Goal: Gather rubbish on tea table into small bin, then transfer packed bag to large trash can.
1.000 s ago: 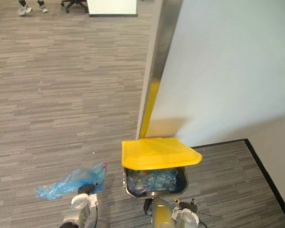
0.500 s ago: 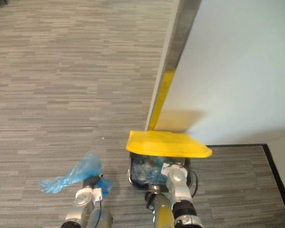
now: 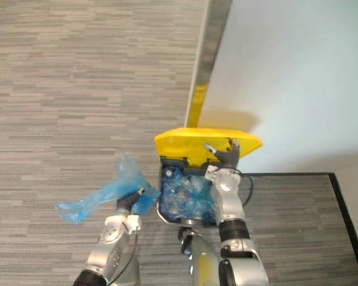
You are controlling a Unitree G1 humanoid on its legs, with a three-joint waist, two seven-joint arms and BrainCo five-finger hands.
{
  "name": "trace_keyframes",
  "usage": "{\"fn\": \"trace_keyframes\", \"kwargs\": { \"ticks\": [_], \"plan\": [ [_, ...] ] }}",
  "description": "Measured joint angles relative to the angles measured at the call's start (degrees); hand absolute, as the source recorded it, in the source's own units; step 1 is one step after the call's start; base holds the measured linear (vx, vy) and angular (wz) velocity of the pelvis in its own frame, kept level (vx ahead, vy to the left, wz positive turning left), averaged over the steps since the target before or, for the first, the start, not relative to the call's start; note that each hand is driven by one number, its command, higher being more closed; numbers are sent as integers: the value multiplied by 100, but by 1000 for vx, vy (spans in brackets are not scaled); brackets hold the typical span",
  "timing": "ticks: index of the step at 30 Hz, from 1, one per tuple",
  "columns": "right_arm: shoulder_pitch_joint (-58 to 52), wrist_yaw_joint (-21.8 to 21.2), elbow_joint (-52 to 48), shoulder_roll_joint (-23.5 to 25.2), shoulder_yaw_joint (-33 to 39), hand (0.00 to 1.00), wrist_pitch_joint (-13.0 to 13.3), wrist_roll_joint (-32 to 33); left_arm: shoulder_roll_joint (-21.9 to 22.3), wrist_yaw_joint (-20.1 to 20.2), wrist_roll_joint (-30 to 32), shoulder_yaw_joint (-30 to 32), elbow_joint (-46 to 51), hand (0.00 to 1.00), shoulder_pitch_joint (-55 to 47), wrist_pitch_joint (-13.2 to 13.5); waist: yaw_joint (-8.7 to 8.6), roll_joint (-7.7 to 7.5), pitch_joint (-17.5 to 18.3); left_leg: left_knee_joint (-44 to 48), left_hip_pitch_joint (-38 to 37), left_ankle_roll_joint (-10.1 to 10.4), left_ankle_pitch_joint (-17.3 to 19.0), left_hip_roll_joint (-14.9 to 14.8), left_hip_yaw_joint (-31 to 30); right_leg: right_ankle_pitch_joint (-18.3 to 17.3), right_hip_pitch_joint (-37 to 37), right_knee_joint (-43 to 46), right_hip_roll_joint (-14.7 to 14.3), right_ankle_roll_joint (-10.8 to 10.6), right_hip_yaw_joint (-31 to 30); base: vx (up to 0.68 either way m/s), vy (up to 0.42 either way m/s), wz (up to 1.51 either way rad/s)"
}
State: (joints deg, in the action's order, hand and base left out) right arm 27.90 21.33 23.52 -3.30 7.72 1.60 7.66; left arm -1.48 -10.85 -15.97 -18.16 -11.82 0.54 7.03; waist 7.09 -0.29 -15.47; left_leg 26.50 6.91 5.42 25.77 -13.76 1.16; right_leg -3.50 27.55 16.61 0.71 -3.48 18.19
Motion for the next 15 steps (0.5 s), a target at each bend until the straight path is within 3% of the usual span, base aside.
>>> {"fn": "trace_keyframes", "kwargs": {
  "ticks": [5, 10, 15],
  "plan": [
    [423, 6, 284, -90, 35, 0, -30, 145, 2, 137, -161, -557, 338, 100, 186, 2, -32, -32, -55, 87, 94, 34, -15, -23, 18, 39, 58, -5, -19, 59, 1, 1, -9, -1],
    [746, 33, 516, -125, 161, 0, -59, 144, 3, 147, -149, -1127, 411, 100, 577, 0, -51, -156, -156, 224, 252, 133, 47, -72, -10, 139, 65, -155, -62, 124, 12, -36, 2, 1],
    [1117, 139, 632, -133, 254, 0, -72, 143, 197, 103, 148, -1380, -159, 100, 1322, -8, -124, -170, -246, 243, 368, 134, 49, -77, -8, 231, 129, -291, -106, 173, 2, -10, -2, -3]
  ]
}}
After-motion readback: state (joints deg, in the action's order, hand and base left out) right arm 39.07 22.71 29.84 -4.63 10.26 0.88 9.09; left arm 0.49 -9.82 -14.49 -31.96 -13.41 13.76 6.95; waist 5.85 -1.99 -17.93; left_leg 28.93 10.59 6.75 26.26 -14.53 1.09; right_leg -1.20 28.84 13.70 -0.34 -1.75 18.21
